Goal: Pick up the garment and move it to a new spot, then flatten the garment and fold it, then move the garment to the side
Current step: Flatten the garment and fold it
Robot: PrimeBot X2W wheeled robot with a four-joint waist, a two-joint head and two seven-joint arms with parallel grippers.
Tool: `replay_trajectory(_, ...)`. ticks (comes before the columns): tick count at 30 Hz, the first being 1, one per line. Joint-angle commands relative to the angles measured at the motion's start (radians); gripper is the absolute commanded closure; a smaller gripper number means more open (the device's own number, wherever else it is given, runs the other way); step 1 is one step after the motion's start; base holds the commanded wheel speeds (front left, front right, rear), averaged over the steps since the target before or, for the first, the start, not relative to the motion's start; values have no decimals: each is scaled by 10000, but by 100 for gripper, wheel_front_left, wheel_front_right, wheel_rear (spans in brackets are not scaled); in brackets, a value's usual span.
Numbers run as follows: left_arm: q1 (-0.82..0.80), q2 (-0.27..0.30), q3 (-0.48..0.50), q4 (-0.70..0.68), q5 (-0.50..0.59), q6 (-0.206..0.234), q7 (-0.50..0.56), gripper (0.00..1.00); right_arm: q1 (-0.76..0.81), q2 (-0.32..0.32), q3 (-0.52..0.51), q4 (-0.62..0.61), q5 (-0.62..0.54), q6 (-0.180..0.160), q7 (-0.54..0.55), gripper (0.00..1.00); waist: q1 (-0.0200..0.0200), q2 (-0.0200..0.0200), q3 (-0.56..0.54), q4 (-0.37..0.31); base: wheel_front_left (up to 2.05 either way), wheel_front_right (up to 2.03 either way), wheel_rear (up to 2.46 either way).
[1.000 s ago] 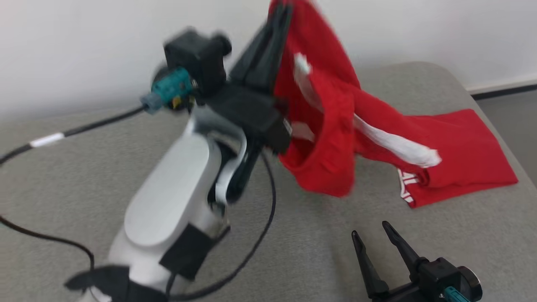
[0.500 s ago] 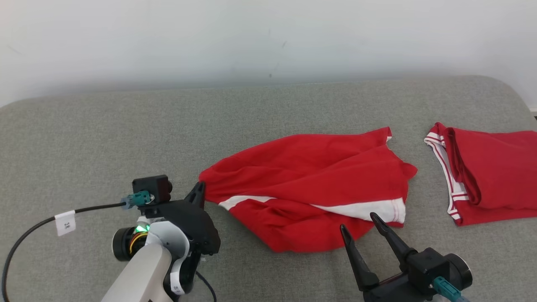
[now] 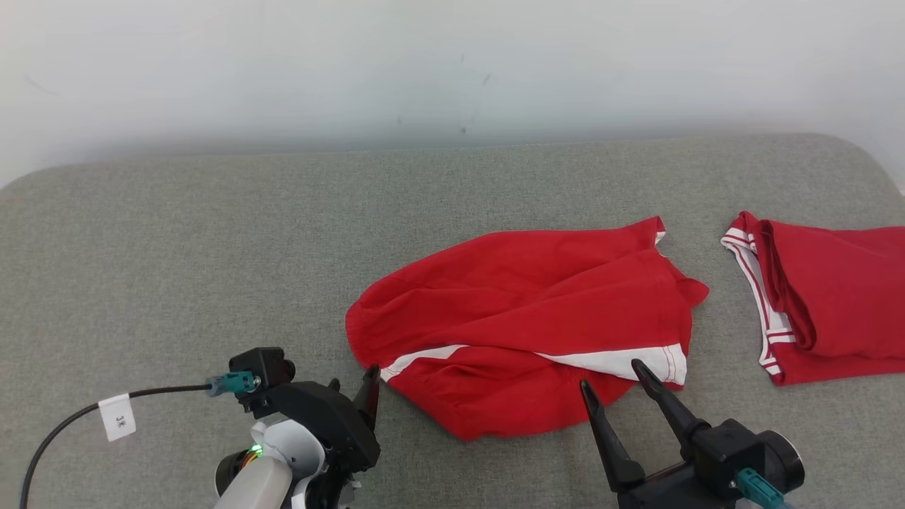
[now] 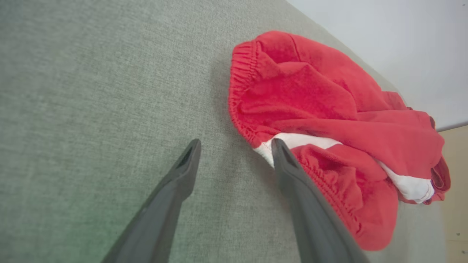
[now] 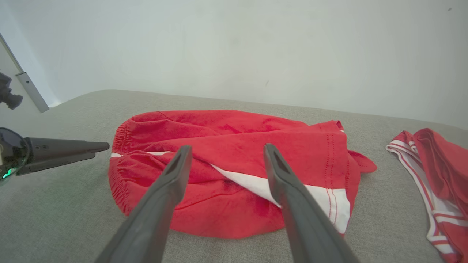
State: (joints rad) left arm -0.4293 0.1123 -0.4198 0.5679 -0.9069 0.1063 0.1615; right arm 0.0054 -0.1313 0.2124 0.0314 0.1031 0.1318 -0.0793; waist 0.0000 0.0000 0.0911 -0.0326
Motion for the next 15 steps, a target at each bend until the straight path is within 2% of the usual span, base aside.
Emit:
replay_trajectory(1,131,-24,-68,-98,53,136,83,0,93,58,-3,-129,-99,-24,62,0,0,0,3,3,0,0,0)
replay_trajectory(7,-36,-137,-327,97,216,450,322,2,112,90,105,-301,-52,-24,151,0,0,0,29,-209,0,0,0)
replay_trajectory(8,-73,-134,-373,142,259,490,342,13,124,81,104,-315,-38,-24,147,0,0,0,39,-259,0,0,0)
replay_trajectory(11,-160,-146,-385,222,236,532,347,33,178,69,40,-341,-11,-24,110,0,0,0,74,-388,0,0,0)
replay_trajectory(13,-180,-132,-372,250,239,568,320,37,178,71,40,-350,-9,-24,108,0,0,0,85,-430,0,0,0)
replay_trajectory(15,-209,-96,-397,314,275,582,359,50,197,73,11,-379,-19,-24,103,0,0,0,103,-480,0,0,0)
